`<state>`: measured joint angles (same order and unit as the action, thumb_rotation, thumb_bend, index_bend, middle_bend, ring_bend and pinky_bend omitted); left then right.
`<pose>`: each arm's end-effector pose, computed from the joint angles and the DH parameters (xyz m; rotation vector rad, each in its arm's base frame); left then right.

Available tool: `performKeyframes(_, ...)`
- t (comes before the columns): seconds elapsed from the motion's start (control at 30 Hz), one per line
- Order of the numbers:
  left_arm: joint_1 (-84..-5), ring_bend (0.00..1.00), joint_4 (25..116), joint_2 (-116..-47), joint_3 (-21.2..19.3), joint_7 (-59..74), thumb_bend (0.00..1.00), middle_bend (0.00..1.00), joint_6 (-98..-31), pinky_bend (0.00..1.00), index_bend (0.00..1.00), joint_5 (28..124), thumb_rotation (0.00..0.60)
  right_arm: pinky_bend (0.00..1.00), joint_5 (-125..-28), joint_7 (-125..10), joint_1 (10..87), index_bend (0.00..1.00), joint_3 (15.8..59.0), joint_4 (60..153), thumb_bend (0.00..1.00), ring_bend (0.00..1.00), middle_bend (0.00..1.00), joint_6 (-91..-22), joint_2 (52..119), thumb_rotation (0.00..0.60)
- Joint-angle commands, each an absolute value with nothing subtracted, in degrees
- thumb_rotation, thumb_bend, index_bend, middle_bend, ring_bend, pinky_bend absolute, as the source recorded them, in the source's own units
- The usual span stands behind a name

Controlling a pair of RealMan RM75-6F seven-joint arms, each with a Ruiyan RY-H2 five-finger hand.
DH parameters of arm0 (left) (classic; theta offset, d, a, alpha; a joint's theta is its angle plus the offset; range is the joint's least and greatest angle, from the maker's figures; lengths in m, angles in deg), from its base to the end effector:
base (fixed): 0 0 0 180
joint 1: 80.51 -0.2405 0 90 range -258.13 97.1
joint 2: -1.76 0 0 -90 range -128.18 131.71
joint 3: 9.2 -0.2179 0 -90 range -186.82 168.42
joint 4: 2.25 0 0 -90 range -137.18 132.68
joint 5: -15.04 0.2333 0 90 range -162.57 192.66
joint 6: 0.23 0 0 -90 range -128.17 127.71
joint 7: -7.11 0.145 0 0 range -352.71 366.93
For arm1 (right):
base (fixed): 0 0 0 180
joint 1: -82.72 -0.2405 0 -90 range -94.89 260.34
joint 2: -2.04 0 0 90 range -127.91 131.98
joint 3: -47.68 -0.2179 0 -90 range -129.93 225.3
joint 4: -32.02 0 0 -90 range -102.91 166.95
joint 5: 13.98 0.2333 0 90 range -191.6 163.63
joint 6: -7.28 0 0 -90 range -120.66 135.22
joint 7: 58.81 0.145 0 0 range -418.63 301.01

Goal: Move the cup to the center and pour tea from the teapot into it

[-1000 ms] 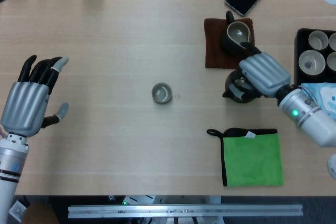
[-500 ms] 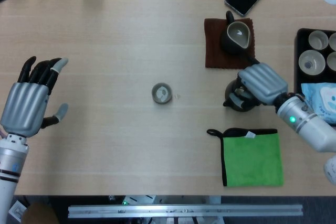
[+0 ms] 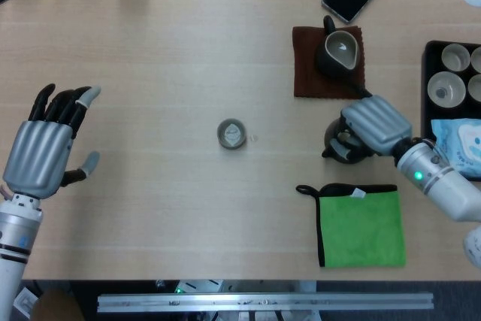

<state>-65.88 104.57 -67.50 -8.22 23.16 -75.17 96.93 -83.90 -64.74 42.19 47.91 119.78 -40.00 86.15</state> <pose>-0.1972 0.1994 0.0509 -1.6183 -1.0153 -0.9258 -0.1638 -0.2699 -0.0607 2.0723 -1.2015 0.7802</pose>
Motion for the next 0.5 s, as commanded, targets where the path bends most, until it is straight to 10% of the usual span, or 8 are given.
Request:
performKeyframes(0.03,-65.9,0.12,104.6,-67.5,-8.2,23.2,0.30,0.13,-75.2,0.03,0.06,96.9,0.600,0.03,-84.0,-65.1,42.3,1.00,47.9,119.7,0.44,0.78,0.86,-39.9,86.3,0.522)
performKeyframes(0.5,-65.8,0.12,104.5,-67.7,-8.3,23.2,0.30,0.12,-75.0,0.03,0.06,97.0,0.600,0.03,-83.6,-67.0,42.7,0.99,47.6,119.4,0.30,0.75,0.85,-38.8,86.6,0.524)
